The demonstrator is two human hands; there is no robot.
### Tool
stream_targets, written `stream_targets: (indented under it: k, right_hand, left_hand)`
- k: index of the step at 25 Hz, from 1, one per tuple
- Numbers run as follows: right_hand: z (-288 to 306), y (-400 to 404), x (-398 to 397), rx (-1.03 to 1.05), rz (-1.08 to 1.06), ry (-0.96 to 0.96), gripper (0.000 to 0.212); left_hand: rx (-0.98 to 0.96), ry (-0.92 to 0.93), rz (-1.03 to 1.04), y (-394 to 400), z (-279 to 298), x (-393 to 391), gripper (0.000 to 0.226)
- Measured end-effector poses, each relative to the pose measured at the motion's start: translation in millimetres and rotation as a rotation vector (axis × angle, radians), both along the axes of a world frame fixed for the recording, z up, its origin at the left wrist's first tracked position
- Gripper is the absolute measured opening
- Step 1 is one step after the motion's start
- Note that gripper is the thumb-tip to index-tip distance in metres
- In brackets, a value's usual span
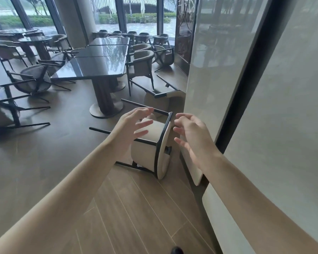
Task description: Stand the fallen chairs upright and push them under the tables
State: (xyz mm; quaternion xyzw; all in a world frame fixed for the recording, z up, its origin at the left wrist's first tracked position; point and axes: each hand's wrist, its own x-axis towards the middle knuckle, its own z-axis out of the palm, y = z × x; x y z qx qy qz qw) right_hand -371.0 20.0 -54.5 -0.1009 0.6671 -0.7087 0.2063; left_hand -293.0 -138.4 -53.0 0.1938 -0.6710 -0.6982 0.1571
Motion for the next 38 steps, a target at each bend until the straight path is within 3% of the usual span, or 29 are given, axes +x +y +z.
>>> stream_targets:
  k: [8,11,17,21,28,34,38]
  right_hand:
    - [-7,-73,-153,0.037,0.046,-0.057,0.015]
    - [-21,-102,-184,0.054,0.085,-0.106,0.013]
    - [-39,-173,-233,0.108,0.13,-0.127,0.01]
    - [-60,-233,-258,0.154,0.1,-0.157,0.006]
    - [-98,-356,-319,0.176,-0.138,-0.279,0.021]
    - [-152,-397,-344,0.212,-0.333,-0.388,0.021]
    - [-195,-404,-368,0.197,-0.423,-0.409,0.024]
  left_hand:
    - [0.062,-0.016,0.093,-62,-4,-135,0.036]
    - [0.09,-0.04,0.14,-85,-13,-161,0.022]
    - [0.09,-0.083,0.199,-147,-32,-205,0.018]
    - [0.088,-0.118,0.142,-200,-53,-244,0.018]
    - [0.11,-0.162,-0.057,-327,-87,-335,0.016]
    - [0.039,-0.319,-0.28,-365,-131,-404,0.012]
    - [0.067,-0.342,-0.302,-367,-169,-435,0.011]
